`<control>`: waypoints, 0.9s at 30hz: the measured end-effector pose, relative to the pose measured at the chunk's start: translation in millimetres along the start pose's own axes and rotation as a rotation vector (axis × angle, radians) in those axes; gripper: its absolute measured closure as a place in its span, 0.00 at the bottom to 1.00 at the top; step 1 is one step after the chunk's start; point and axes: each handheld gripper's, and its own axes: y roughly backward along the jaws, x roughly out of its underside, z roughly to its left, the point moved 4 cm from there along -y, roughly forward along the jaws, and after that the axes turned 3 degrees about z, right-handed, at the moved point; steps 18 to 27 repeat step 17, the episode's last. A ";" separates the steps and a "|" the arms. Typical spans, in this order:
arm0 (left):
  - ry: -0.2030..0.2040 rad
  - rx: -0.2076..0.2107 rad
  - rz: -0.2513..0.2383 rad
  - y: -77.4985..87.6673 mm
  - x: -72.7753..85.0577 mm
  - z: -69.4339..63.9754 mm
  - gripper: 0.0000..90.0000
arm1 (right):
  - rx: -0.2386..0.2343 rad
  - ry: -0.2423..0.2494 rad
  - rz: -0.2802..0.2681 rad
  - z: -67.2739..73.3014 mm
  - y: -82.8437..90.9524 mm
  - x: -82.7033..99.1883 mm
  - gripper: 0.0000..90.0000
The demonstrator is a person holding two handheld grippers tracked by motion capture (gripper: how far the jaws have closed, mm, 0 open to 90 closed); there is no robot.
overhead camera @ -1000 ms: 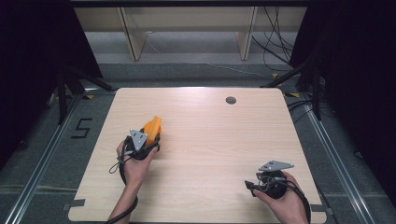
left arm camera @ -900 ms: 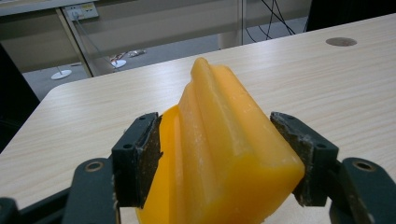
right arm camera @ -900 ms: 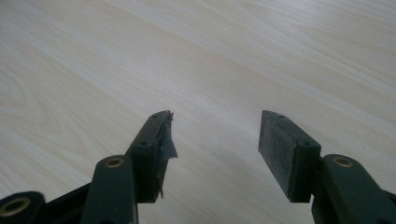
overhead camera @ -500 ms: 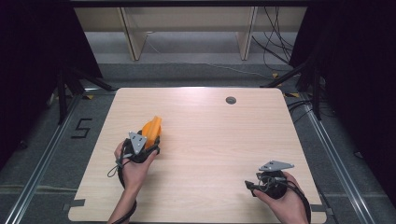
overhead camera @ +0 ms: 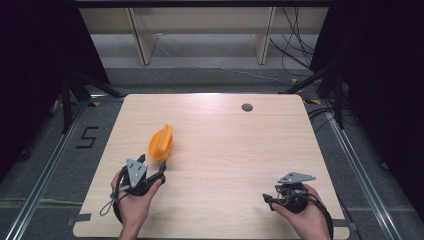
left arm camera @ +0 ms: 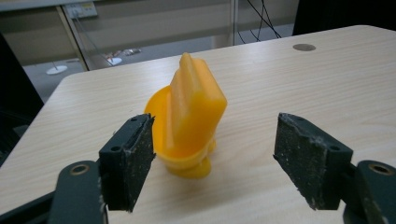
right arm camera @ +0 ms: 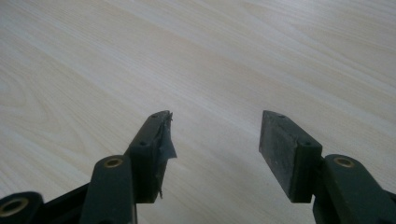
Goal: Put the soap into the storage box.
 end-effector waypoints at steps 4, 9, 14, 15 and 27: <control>0.028 0.004 -0.004 15.4 23.6 -1.5 0.28 | -0.021 0.033 -0.021 -2.6 -2.9 -0.9 0.49; 0.060 0.007 0.024 12.6 34.1 6.7 0.28 | 0.005 0.033 -0.028 -3.5 -0.8 -0.9 0.48; 0.074 0.001 0.028 15.5 33.3 9.4 0.28 | -0.020 0.004 -0.023 -2.1 -0.7 -1.0 0.48; 0.069 0.005 0.030 15.4 33.1 8.7 0.28 | -0.008 0.034 -0.029 -4.0 -2.5 -0.8 0.48; 0.065 0.010 0.027 15.4 32.6 7.8 0.28 | -0.008 0.041 -0.036 -4.3 -2.4 -0.9 0.48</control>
